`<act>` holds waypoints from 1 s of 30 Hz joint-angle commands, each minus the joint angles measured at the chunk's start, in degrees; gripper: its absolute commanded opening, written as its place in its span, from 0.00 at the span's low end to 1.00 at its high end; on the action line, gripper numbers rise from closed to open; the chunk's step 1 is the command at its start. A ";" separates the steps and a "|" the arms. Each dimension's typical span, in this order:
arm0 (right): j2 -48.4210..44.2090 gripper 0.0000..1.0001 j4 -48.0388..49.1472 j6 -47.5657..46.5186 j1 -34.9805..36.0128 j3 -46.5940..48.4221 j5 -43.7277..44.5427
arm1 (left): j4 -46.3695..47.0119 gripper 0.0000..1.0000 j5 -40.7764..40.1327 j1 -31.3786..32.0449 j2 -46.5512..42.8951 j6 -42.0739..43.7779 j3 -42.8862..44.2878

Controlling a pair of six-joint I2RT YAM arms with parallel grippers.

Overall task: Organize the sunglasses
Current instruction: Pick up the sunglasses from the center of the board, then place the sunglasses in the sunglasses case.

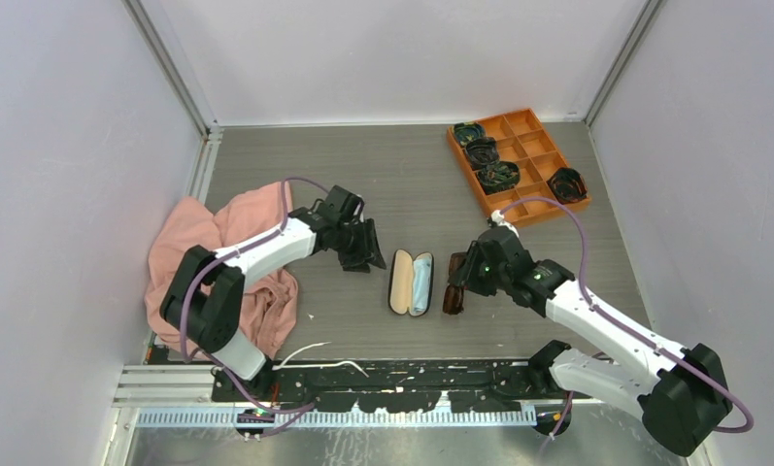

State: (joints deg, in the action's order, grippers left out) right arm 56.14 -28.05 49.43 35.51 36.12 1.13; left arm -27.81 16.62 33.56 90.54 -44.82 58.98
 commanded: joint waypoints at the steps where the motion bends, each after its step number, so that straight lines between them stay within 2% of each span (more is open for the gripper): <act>1: -1.97 0.26 0.28 -0.55 -0.15 2.02 -0.29 | -1.14 0.45 -0.81 -1.48 2.67 0.93 -0.24; 15: -0.93 0.26 2.23 0.21 0.33 3.59 -3.70 | 2.55 0.44 1.92 -1.35 7.37 -0.39 -1.42; 22: 5.92 0.25 5.29 1.20 6.30 7.96 0.46 | 4.07 0.44 3.34 0.83 10.88 -1.50 0.02; 30: 14.08 0.24 11.58 2.84 8.34 9.32 1.41 | 5.03 0.44 4.35 1.37 11.17 -2.55 0.71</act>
State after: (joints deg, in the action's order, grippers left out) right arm 67.70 -21.98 50.89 43.31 43.16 0.51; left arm -24.32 20.47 34.70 101.06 -46.61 58.28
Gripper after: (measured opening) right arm 0.319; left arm 0.437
